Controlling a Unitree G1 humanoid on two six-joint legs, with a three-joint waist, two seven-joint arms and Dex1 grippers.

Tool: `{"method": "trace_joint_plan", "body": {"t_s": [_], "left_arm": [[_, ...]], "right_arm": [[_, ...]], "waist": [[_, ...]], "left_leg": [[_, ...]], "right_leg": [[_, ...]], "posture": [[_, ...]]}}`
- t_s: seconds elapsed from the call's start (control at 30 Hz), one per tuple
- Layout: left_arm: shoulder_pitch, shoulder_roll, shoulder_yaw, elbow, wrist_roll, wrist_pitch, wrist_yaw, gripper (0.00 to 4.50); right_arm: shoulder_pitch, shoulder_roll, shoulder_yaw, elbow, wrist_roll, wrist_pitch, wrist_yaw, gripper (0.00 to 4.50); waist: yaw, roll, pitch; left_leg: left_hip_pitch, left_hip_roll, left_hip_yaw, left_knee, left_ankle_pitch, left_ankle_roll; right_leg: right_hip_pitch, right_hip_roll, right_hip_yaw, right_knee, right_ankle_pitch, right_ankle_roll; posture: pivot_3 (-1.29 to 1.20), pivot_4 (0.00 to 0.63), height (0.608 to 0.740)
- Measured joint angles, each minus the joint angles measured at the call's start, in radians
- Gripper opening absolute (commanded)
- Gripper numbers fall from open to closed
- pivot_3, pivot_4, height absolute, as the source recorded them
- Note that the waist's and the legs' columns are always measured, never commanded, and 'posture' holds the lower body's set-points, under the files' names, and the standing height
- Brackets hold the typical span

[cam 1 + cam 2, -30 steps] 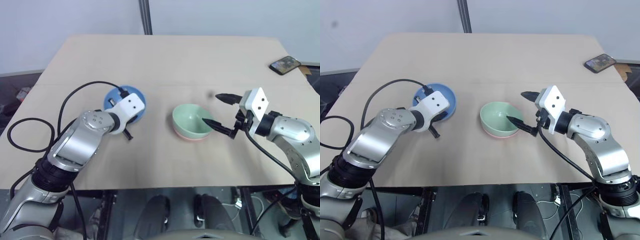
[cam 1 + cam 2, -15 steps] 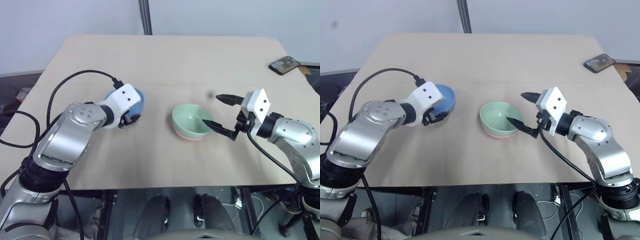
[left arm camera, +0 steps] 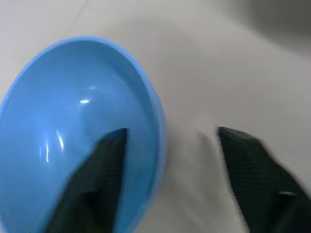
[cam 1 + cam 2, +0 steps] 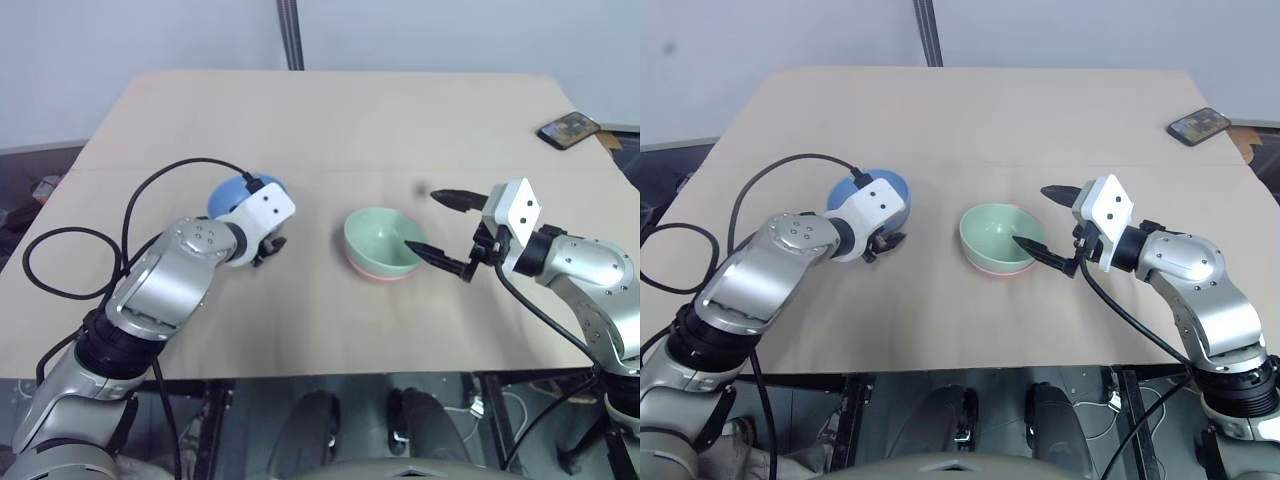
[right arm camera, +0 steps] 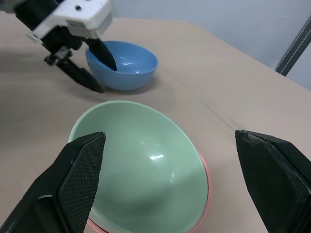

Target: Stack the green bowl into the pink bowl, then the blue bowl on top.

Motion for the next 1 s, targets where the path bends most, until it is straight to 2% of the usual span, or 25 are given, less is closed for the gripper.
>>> {"method": "trace_joint_plan", "body": {"t_s": [0.03, 0.1, 0.43, 0.6, 0.73, 0.9, 1.0], "left_arm": [[-0.003, -0.006, -0.001, 0.008, 0.004, -0.001, 0.002, 1.26], [-0.010, -0.011, -0.002, 0.018, 0.013, -0.010, 0.003, 0.12], [0.021, 0.031, 0.009, -0.013, 0.000, -0.153, -0.095, 0.10], [0.043, 0.040, 0.143, -0.035, -0.088, -0.436, -0.227, 0.10], [-0.018, -0.024, 0.198, -0.017, -0.170, -0.679, -0.343, 0.10], [-0.171, -0.118, 0.149, 0.045, -0.229, -0.708, -0.452, 0.10], [-0.182, -0.161, 0.070, 0.097, -0.214, -0.759, -0.509, 0.10]], "right_arm": [[0.000, 0.000, 0.000, 0.000, 0.000, 0.000, 0.000, 4.50], [0.000, -0.002, 0.000, -0.001, 0.001, 0.000, 0.002, 4.50], [0.017, -0.006, -0.006, -0.004, 0.021, 0.000, 0.005, 4.50], [0.067, -0.031, -0.061, -0.004, 0.024, 0.000, -0.003, 4.50], [0.196, -0.075, -0.180, -0.007, 0.026, -0.006, -0.003, 4.50], [0.307, -0.087, -0.263, -0.019, 0.018, -0.024, -0.022, 4.50], [0.317, -0.083, -0.268, -0.045, 0.016, -0.024, -0.046, 4.50]], "waist": [[0.000, 0.000, 0.000], [0.000, 0.000, 0.000], [0.000, 0.000, 0.000], [0.005, 0.000, 0.000], [0.017, 0.000, 0.000], [0.017, 0.000, 0.000], [0.001, 0.000, -0.001]], "left_leg": [[0.000, 0.000, 0.000, 0.000, 0.000, 0.000], [0.000, 0.000, 0.000, 0.000, 0.000, 0.000], [0.000, 0.000, 0.000, 0.000, 0.000, 0.000], [0.000, 0.000, 0.000, 0.000, 0.000, 0.000], [-0.001, -0.001, 0.000, 0.001, 0.000, 0.000], [0.002, 0.000, 0.002, 0.002, -0.002, 0.003], [0.003, 0.000, 0.002, 0.002, -0.002, 0.004]], "right_leg": [[0.000, 0.000, 0.000, 0.000, 0.000, 0.000], [0.000, 0.000, 0.000, 0.000, 0.000, 0.000], [0.000, -0.004, 0.000, 0.000, 0.000, 0.000], [0.000, -0.006, -0.001, -0.001, 0.000, 0.000], [0.001, -0.006, -0.001, -0.002, 0.000, 0.000], [0.003, 0.001, 0.001, 0.000, 0.000, 0.001], [0.003, 0.002, 0.003, 0.000, 0.001, 0.001]], "posture": [[0.00, 0.150, 0.740], [0.00, 0.150, 0.740], [0.00, 0.150, 0.740], [0.00, 0.150, 0.740], [0.00, 0.150, 0.740], [0.00, 0.150, 0.740], [0.00, 0.150, 0.740]]}}
